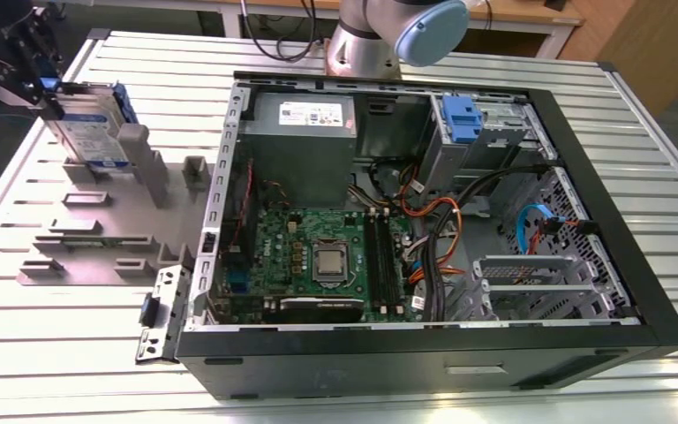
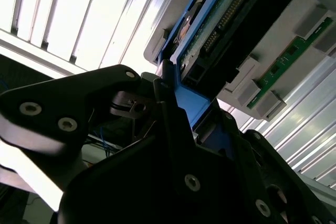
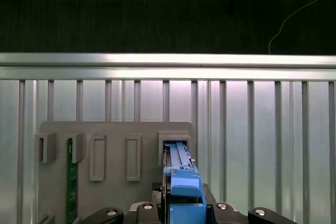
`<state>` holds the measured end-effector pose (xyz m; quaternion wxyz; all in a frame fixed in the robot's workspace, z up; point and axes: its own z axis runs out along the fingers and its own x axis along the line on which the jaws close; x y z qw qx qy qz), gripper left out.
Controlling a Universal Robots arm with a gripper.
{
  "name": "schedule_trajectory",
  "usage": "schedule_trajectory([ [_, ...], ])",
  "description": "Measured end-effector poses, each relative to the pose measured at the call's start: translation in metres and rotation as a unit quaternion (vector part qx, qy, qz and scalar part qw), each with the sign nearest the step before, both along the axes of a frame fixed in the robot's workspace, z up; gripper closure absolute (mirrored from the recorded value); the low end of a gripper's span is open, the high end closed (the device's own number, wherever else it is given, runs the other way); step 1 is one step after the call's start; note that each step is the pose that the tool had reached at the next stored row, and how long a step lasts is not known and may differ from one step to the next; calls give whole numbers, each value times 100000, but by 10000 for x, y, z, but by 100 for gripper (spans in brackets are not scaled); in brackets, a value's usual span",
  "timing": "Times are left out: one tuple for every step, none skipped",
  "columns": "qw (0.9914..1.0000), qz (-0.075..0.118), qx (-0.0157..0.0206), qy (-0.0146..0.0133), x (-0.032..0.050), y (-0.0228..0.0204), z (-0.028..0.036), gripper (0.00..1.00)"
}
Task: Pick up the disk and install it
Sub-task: 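Pick up the disk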
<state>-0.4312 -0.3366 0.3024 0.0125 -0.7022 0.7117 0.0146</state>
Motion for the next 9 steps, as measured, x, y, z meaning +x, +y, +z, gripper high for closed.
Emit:
schedule_trajectory([
  [100000,0,-2,-2,0,0,2,63],
  [100000,-1,-3,2,0,0,5,63],
  [100000,-1,-1,0,0,0,5,63],
  [100000,-1,0,-2,0,0,6,63],
  [100000,-2,-4,5,-1,0,9,63],
  [100000,1,-10,19,-1,0,13,63],
  [100000,0,-4,10,-1,0,16,63],
  [100000,0,3,0,0,0,15,63],
  [100000,-1,7,-1,0,0,15,63],
])
